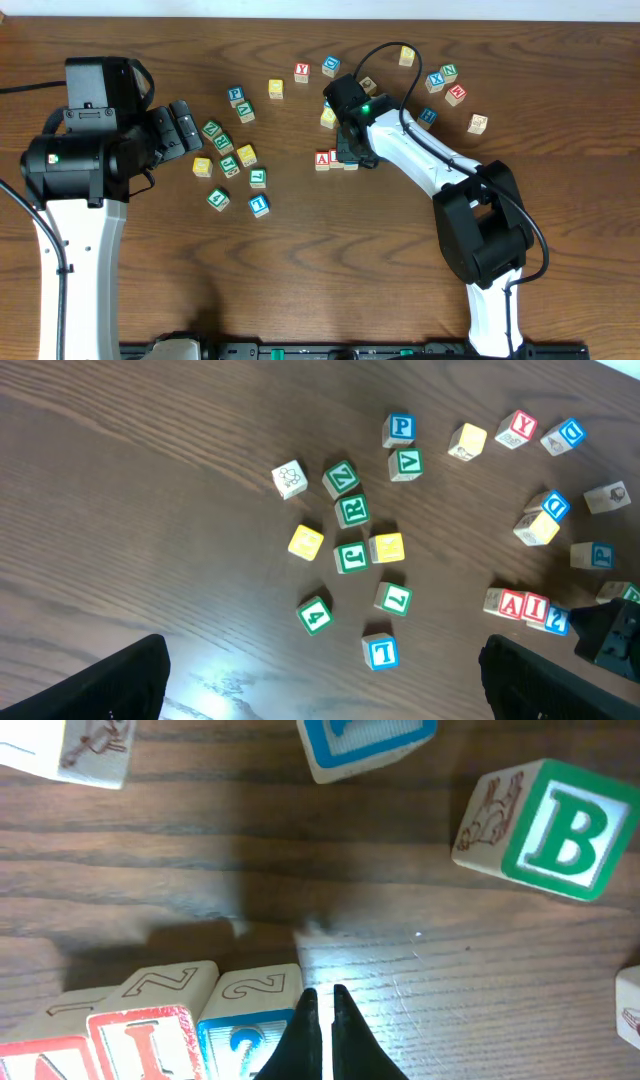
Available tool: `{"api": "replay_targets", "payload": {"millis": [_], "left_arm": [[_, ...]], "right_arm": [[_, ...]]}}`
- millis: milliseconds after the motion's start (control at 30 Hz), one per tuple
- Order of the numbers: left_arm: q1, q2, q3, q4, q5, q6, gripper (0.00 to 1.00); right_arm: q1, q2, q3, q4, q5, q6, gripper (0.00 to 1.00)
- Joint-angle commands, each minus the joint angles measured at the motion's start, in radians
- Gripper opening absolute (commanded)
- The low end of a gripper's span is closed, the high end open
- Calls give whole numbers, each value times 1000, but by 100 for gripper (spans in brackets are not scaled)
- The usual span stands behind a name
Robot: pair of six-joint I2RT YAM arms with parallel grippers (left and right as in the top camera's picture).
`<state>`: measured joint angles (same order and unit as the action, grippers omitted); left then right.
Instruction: Spell out AI2
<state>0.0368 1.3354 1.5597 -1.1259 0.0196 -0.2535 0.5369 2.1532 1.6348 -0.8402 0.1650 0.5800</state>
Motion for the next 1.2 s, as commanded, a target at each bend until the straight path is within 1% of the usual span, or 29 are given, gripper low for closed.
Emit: {"api": "replay_targets", "payload": {"millis": [0, 100, 167, 300, 367, 433, 567, 800, 1167], "left_arm": [[3, 9, -4, -3, -13, 17, 98], [3, 8, -4, -3, -13, 17, 98], [3, 9, -4, -3, -13, 17, 98], [3, 9, -4, -3, -13, 17, 98], [3, 9, -4, -3, -13, 17, 98], [3, 9, -4, -3, -13, 17, 98], [3, 9, -4, -3, -13, 17, 98], [3, 9, -4, -3, -13, 17, 98], [3, 9, -4, -3, -13, 17, 98]], "right_arm": [[-8, 6, 24, 1, -1, -21, 1], [-14, 6, 72, -5, -2, -56, 2], [-14, 6, 100, -4, 2, -80, 5], [-12, 7, 117, 50, -24, -88, 7], [-12, 11, 117, 72, -48, -85, 5], [-11, 20, 117, 86, -52, -48, 1], [-5, 43, 117, 102, -60, -4, 1], [21, 86, 117, 151, -67, -4, 1], [29, 110, 117, 177, -67, 3, 1]]}}
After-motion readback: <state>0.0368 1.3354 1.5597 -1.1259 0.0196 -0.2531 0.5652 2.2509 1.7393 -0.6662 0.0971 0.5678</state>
